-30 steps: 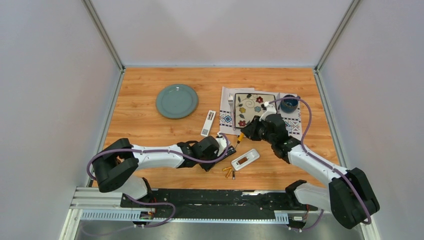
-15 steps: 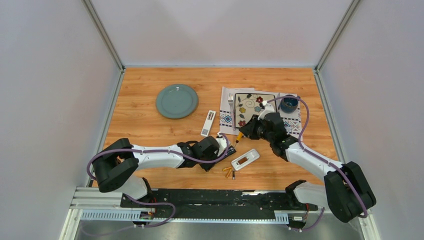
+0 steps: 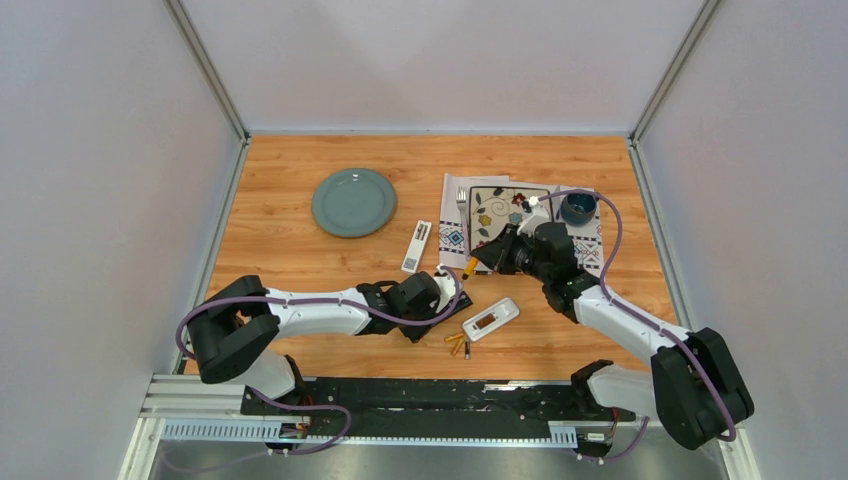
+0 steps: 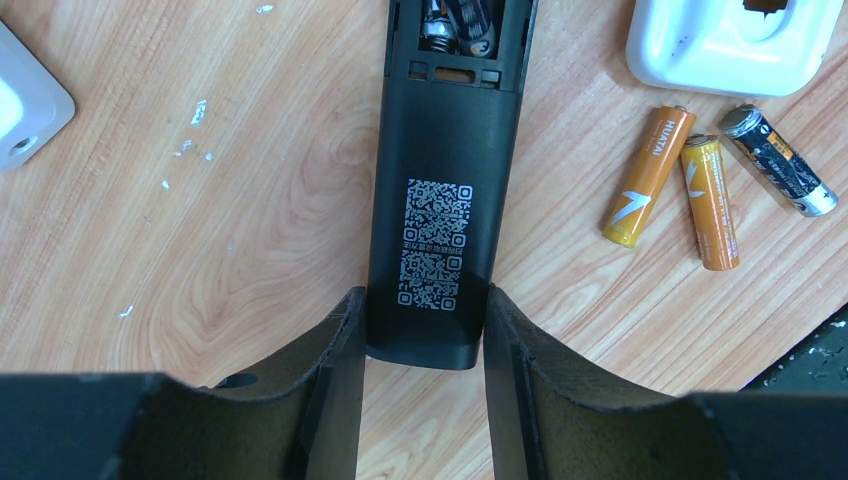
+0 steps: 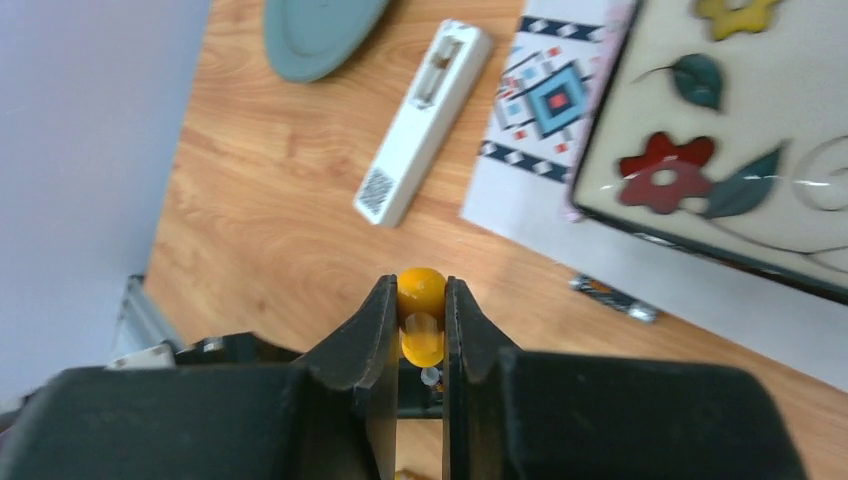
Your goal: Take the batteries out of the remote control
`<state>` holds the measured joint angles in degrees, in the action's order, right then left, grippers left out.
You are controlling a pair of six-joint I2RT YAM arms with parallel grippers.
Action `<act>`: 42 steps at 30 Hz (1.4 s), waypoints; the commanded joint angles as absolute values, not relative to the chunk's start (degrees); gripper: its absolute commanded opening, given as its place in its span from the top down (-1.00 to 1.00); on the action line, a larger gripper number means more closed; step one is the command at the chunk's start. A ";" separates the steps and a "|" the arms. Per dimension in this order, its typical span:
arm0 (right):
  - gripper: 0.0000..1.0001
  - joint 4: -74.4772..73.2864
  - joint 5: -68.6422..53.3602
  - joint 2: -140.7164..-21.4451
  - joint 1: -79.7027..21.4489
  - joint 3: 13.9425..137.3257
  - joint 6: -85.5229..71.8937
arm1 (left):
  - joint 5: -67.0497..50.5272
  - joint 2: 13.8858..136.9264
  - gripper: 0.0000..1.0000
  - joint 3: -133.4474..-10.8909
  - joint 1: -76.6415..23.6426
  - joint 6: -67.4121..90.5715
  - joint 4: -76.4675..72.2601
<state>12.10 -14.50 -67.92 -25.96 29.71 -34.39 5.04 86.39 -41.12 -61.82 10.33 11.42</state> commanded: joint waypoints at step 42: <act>1.00 1.32 -6.24 -69.78 -26.63 34.81 -31.38 | 0.26 91.84 1.00 -41.04 -62.67 11.51 15.56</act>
